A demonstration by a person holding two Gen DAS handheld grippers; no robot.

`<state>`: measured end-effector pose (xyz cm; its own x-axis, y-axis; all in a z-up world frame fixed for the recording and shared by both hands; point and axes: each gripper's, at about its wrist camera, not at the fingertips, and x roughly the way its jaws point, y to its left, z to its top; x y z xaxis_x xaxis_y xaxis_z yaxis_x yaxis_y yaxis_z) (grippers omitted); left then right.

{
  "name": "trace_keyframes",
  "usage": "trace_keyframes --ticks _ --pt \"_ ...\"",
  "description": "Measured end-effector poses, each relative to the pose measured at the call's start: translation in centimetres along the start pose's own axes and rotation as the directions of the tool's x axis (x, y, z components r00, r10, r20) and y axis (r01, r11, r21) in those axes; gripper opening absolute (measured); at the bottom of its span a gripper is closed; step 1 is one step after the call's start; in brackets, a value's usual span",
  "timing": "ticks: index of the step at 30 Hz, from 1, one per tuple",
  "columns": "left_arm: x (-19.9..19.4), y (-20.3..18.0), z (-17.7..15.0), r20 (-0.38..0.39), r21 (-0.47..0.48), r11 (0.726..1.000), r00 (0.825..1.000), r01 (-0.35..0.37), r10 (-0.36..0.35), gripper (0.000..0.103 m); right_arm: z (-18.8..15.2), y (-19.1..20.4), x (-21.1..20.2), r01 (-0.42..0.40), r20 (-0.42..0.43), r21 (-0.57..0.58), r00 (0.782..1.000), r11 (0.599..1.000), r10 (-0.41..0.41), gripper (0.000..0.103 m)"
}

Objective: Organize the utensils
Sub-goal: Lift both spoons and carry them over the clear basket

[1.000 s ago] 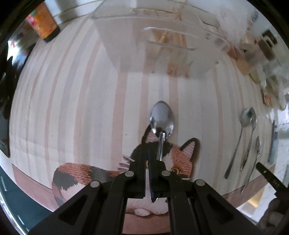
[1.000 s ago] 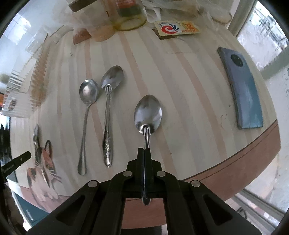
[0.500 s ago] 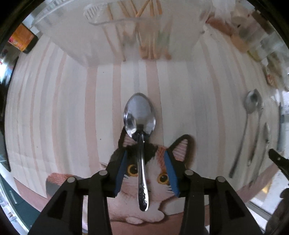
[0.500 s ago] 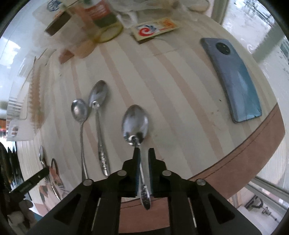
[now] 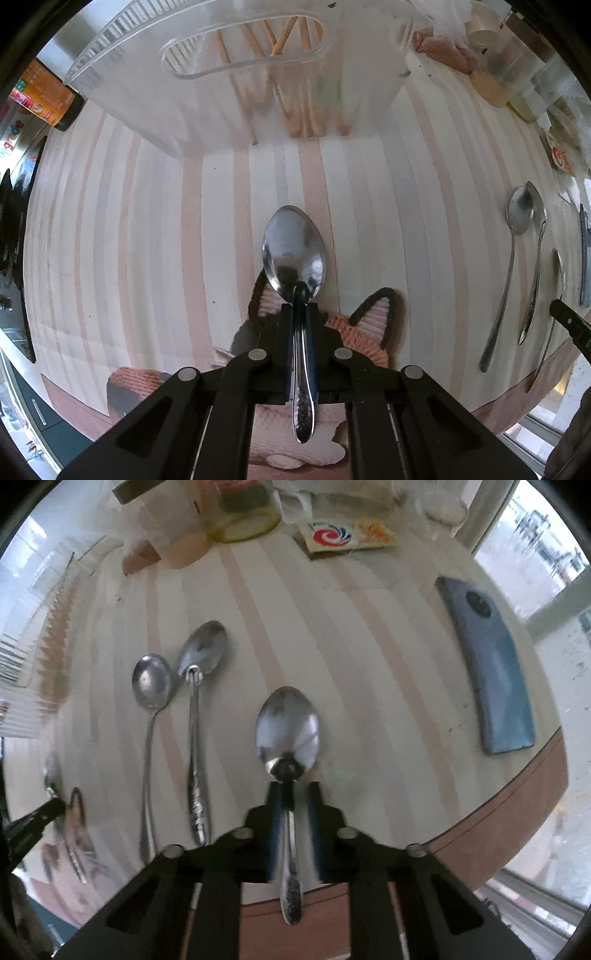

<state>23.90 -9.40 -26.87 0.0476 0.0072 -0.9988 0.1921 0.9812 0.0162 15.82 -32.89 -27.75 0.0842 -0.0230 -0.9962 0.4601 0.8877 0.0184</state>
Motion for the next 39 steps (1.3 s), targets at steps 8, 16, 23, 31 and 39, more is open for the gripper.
trace_keyframes --ticks 8,16,23,31,39 --pt "-1.8 1.0 -1.9 0.032 0.018 0.999 0.999 -0.029 0.028 0.004 -0.3 -0.5 -1.3 0.000 0.013 0.007 1.000 1.000 0.000 0.006" --pt "-6.9 0.7 -2.7 0.113 0.029 1.000 0.994 -0.001 -0.002 0.004 -1.0 -0.4 -5.0 -0.042 0.049 -0.010 0.998 0.999 0.043 0.002" --pt "-11.9 1.0 -2.6 0.212 0.030 0.999 0.976 0.043 -0.048 0.004 -0.1 -1.2 -8.1 -0.135 0.099 0.035 0.987 0.990 0.131 0.002" --pt "-17.0 2.3 0.2 0.303 0.023 0.993 0.945 0.119 -0.120 0.004 1.5 1.4 -11.8 -0.235 0.161 -0.001 0.959 0.972 0.232 0.002" --pt "-19.3 6.0 7.3 0.362 -0.023 0.988 0.923 0.150 -0.132 0.004 6.0 11.6 -15.5 -0.365 0.211 -0.163 0.895 0.917 0.394 0.002"
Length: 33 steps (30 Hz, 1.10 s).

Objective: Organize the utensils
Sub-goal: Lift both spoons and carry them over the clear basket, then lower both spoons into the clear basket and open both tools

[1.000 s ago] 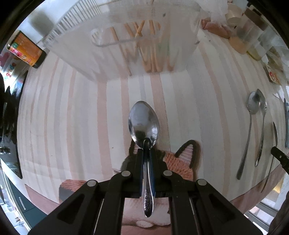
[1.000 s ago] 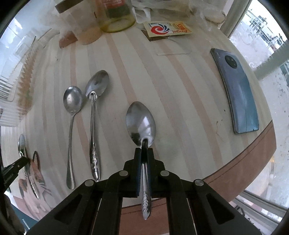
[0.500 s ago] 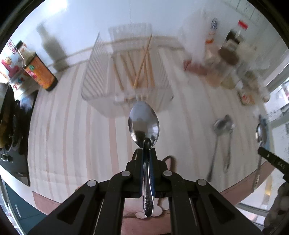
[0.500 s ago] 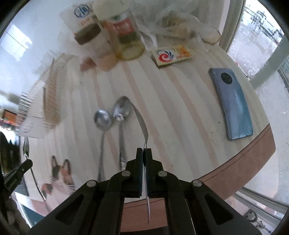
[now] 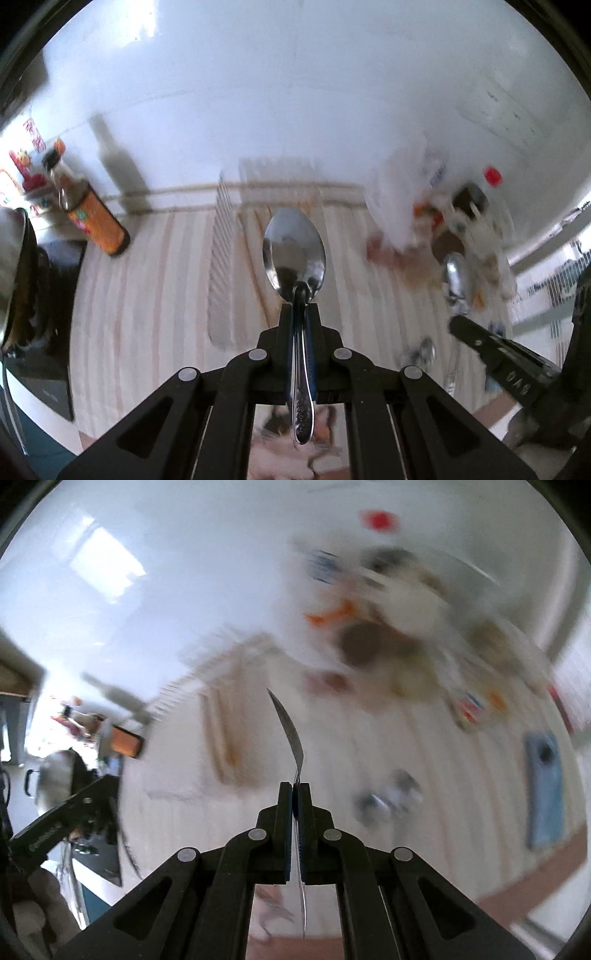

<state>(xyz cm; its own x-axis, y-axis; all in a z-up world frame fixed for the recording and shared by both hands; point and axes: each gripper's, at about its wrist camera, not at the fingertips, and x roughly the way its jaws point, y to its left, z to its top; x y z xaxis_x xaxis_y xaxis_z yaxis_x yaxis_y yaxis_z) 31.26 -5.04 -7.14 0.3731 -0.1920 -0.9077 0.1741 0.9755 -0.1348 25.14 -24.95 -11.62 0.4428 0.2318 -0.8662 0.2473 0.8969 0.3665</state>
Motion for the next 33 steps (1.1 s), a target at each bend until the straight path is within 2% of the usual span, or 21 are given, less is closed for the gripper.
trace_keyframes --ticks 3,6,9,11,15,17,19,21,24,27,28,29,30,31,33 --pt "1.9 1.9 2.8 -0.029 -0.020 1.000 1.000 -0.009 0.009 0.004 3.7 4.4 2.6 -0.035 0.002 -0.054 0.999 0.998 0.035 0.002" --pt "4.5 3.5 5.1 -0.085 -0.051 0.999 0.996 -0.013 0.008 0.004 6.6 7.5 5.9 -0.037 -0.023 -0.080 0.999 0.996 0.035 0.002" --pt "7.1 4.6 6.1 -0.141 -0.062 0.998 0.990 -0.008 -0.001 0.005 8.3 9.2 8.5 -0.025 -0.052 -0.092 0.998 0.995 0.021 0.003" --pt "8.5 5.3 6.4 -0.184 -0.066 0.997 0.983 -0.029 0.016 0.006 9.1 10.3 10.6 -0.021 -0.094 -0.112 0.995 0.993 0.010 0.003" --pt "8.5 6.0 6.3 -0.163 -0.058 0.995 0.984 -0.083 0.072 0.009 9.6 10.7 13.0 -0.005 -0.161 -0.129 0.987 0.992 -0.016 0.006" --pt "8.0 6.3 6.0 -0.147 -0.057 0.991 0.982 -0.125 0.115 0.012 9.3 10.3 12.8 0.006 -0.149 -0.125 0.988 0.992 -0.025 0.019" --pt "7.3 6.2 5.5 -0.119 -0.059 0.986 0.982 -0.156 0.149 0.022 9.0 9.5 12.2 0.015 -0.135 -0.109 0.990 0.994 -0.030 0.019" --pt "6.5 6.1 4.9 -0.078 -0.051 0.980 0.979 -0.192 0.188 0.055 8.8 8.3 11.2 0.032 -0.117 -0.095 0.992 0.995 -0.043 0.019" --pt "5.0 5.0 3.4 0.006 -0.026 0.970 0.971 -0.240 0.240 0.078 7.6 5.6 8.6 0.067 -0.070 -0.068 0.995 0.995 -0.072 0.023" --pt "3.8 3.7 1.6 0.094 -0.017 0.961 0.956 -0.277 0.278 0.091 5.4 1.3 4.9 0.105 -0.002 -0.013 0.994 0.994 -0.105 0.028" --pt "3.6 3.1 0.9 0.110 -0.018 0.962 0.955 -0.274 0.274 0.094 4.6 0.1 3.9 0.127 0.023 -0.003 0.992 0.992 -0.127 0.039" --pt "3.6 2.4 0.2 0.120 -0.019 0.965 0.957 -0.262 0.263 0.099 3.8 -1.3 2.8 0.150 0.044 0.010 0.988 0.989 -0.151 0.052" --pt "3.8 1.8 -0.3 0.121 -0.012 0.970 0.963 -0.241 0.241 0.103 2.9 -3.0 1.7 0.177 0.054 0.024 0.983 0.984 -0.178 0.058" --pt "4.3 1.0 -1.0 0.108 0.004 0.977 0.972 -0.212 0.210 0.103 2.3 -4.2 1.1 0.198 0.052 0.035 0.979 0.980 -0.200 0.062" --pt "5.6 -1.3 -2.4 0.076 0.048 0.980 0.979 -0.195 0.191 0.103 0.9 -7.4 -0.1 0.249 0.024 0.057 0.968 0.967 -0.251 0.062"
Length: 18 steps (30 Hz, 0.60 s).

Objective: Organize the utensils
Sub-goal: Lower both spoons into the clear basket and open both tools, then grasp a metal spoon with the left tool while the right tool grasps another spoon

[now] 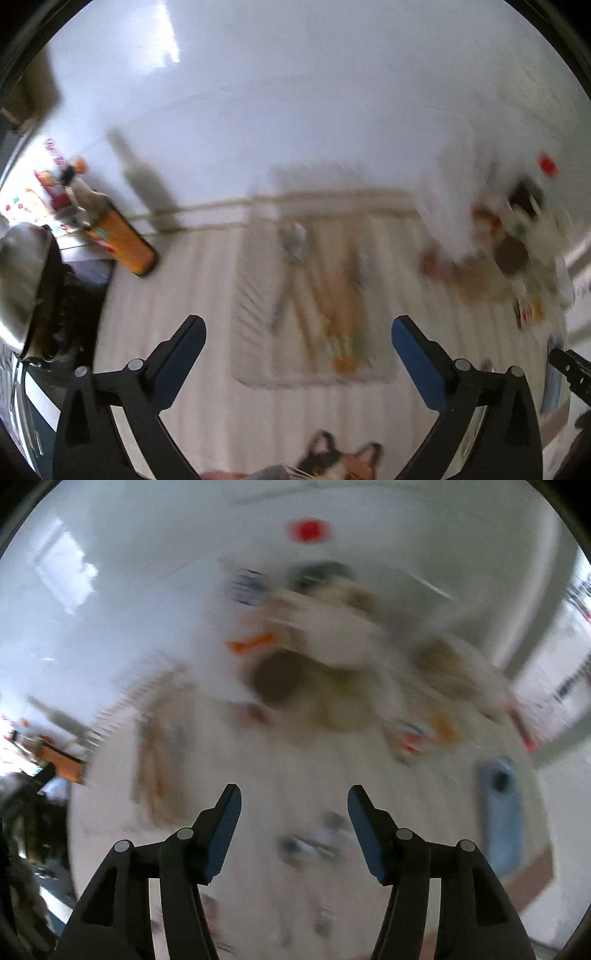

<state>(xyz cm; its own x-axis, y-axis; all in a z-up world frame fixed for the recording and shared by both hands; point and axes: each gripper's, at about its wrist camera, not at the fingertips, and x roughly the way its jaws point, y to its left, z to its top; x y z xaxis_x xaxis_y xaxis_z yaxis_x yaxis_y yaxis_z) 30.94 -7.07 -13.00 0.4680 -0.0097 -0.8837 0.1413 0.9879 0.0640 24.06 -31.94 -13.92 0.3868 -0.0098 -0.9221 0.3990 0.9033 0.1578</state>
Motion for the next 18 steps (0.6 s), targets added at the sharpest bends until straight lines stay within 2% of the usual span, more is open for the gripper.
trace_keyframes --ticks 4,7,13,15,16,17,18 --pt "2.2 -4.3 -2.5 -0.089 0.060 0.998 0.996 0.019 -0.013 0.103 -2.3 -5.4 1.5 0.065 -0.095 0.049 0.994 0.997 -0.060 0.062" --pt "4.2 -6.8 -4.7 -0.168 0.094 0.996 0.986 -0.004 0.020 0.103 -3.9 -7.3 3.9 0.050 -0.171 0.075 0.985 0.996 -0.036 0.062" --pt "5.8 -8.8 -7.4 -0.215 0.162 0.985 0.972 -0.056 0.091 0.103 -5.5 -4.7 8.6 -0.014 -0.234 0.019 0.972 1.000 0.018 0.060" --pt "6.0 -9.0 -8.0 -0.219 0.169 0.984 0.970 -0.063 0.100 0.103 -5.8 -3.1 10.2 -0.017 -0.251 -0.022 0.968 1.000 0.011 0.052" --pt "6.0 -9.1 -8.1 -0.221 0.173 0.983 0.970 -0.066 0.104 0.103 -6.1 -2.3 10.8 -0.015 -0.264 -0.047 0.964 0.999 0.002 0.043" --pt "6.0 -9.3 -8.2 -0.221 0.176 0.982 0.969 -0.069 0.108 0.102 -6.4 -1.7 11.5 -0.005 -0.280 -0.068 0.960 0.998 -0.014 0.023" --pt "5.8 -9.6 -8.3 -0.221 0.178 0.982 0.970 -0.066 0.105 0.102 -6.7 -1.6 11.8 0.021 -0.286 -0.079 0.957 0.997 -0.043 0.014"
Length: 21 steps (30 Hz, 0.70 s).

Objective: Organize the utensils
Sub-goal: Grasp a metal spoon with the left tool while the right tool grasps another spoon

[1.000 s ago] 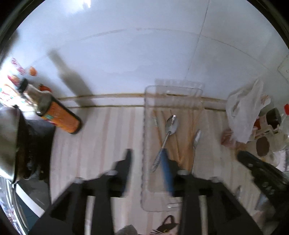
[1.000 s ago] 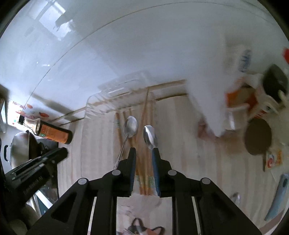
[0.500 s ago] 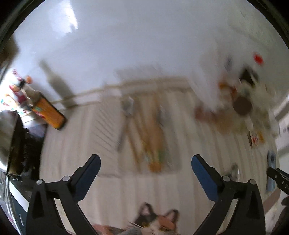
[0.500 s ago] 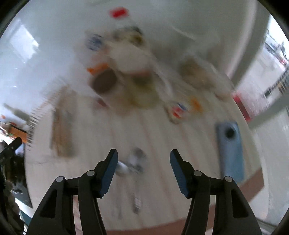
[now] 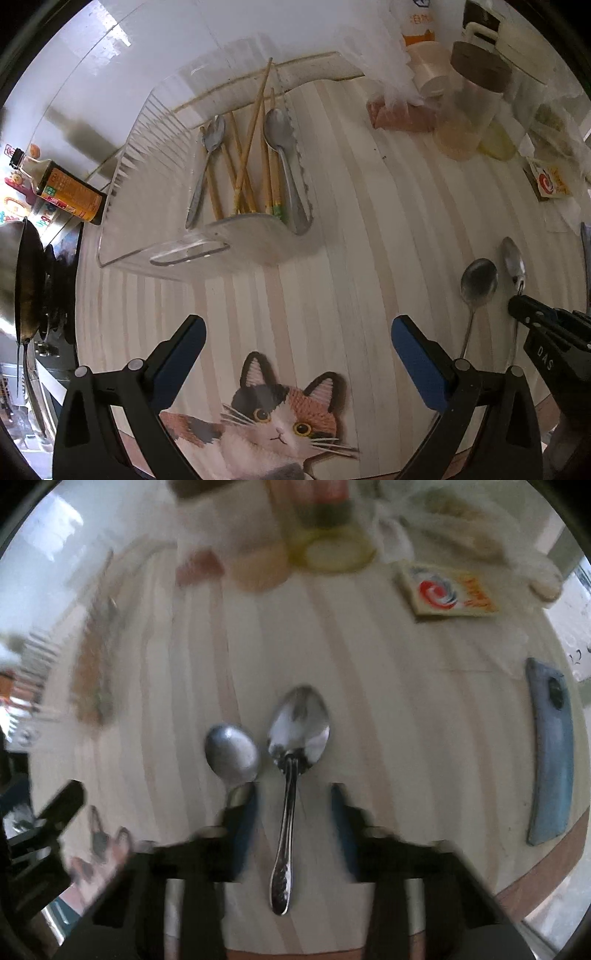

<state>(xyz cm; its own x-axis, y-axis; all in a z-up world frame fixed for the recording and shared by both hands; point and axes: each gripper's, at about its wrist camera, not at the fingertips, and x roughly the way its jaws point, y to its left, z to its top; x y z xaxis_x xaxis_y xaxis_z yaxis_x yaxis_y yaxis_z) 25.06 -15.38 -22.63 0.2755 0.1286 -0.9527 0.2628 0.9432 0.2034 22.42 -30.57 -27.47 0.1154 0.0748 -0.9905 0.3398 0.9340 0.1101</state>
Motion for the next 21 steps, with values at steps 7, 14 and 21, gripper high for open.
trace_keyframes --ticks 7,14,21 --pt "1.0 -5.1 0.0 -0.067 0.079 0.988 0.989 0.134 -0.129 0.101 -1.3 -4.8 -0.7 0.051 0.020 0.096 0.998 0.994 -0.053 0.007" --pt "3.6 -10.9 0.2 -0.134 0.145 0.967 0.973 0.207 -0.188 0.083 -2.8 -10.2 -1.5 0.065 0.014 0.188 0.998 0.980 -0.069 0.007" --pt "3.8 -12.1 1.2 -0.092 0.139 0.959 0.968 0.245 -0.234 0.055 -3.9 -12.0 -1.8 0.055 0.022 0.233 0.998 0.971 -0.061 0.007"
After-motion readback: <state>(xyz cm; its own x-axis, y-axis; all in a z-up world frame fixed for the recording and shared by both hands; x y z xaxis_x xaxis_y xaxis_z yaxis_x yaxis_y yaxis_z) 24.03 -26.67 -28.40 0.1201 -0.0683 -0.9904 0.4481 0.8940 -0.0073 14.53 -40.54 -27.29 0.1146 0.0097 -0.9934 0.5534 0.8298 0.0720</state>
